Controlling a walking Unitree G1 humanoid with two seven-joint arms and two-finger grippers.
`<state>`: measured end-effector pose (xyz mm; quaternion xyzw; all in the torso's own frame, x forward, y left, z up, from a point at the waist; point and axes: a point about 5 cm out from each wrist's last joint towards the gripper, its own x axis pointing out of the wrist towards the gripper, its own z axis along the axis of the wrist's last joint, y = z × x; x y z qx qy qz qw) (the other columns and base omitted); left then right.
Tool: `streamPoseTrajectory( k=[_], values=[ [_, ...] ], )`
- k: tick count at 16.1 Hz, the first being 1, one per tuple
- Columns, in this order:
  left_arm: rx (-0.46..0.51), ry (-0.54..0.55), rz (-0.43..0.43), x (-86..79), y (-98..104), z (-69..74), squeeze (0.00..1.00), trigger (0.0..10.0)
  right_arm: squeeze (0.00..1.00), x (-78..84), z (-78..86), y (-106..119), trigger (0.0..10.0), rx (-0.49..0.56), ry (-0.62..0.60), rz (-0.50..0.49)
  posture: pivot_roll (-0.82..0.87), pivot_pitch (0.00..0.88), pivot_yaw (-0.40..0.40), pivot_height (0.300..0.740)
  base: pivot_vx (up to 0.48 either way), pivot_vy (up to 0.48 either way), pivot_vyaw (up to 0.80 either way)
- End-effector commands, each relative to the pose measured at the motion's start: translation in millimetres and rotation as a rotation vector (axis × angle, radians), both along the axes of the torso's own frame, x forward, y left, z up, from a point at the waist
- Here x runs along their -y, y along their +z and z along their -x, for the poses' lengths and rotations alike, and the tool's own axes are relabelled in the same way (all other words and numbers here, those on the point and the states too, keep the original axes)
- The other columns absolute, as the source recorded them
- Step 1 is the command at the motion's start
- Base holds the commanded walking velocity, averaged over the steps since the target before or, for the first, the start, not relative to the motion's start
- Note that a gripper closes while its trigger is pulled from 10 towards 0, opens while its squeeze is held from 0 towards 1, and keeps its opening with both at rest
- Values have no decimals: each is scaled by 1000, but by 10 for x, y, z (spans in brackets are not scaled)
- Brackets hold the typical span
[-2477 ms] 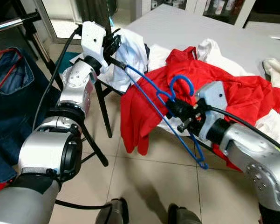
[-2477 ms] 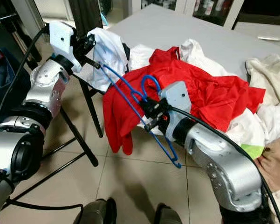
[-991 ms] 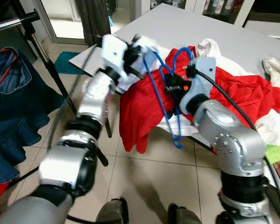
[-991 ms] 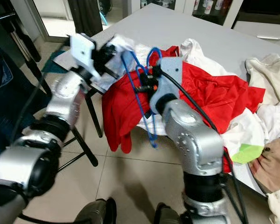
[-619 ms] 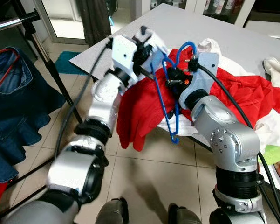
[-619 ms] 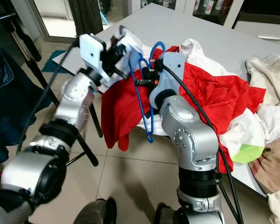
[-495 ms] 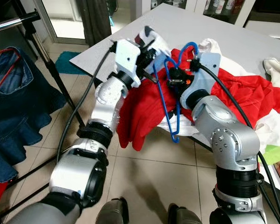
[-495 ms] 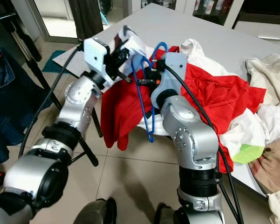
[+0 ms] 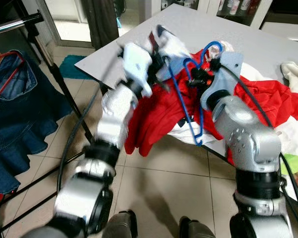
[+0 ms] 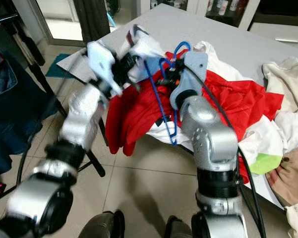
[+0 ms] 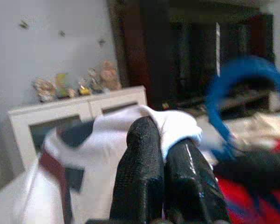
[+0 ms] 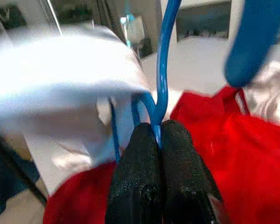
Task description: Hang hanger
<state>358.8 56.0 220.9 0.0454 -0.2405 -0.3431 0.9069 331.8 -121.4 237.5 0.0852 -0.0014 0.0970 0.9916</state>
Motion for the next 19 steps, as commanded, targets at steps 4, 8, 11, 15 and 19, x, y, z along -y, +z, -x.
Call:
streamPoseTrajectory(
  k=[4, 8, 11, 15, 19],
  values=[
    [-9, 66, -15, -13, 47, -41, 0, 10000, 0, 25, 27, 317, 10000, 170, 22, -56, 16, 59, 59, 740, 0, 0, 0],
    [-36, 124, -1, -23, 66, -81, 0, 10000, 0, -56, 115, 399, 10000, 250, 68, -118, 8, 56, 64, 740, 0, 0, 0],
    [3, 52, -5, 126, 134, 28, 0, 10000, 0, 9, 74, 336, 10000, 228, 38, -73, 4, 55, 68, 740, 0, 0, 0],
    [71, -89, -130, 298, 68, 231, 0, 10000, 0, 72, 34, 357, 10000, 239, 6, -61, 14, 52, 66, 740, 0, 0, 0],
    [69, 41, -88, 145, 168, 98, 0, 10000, 0, 29, 38, 409, 10000, 275, 41, -26, 22, 47, 57, 740, 0, 0, 0]
  ],
)
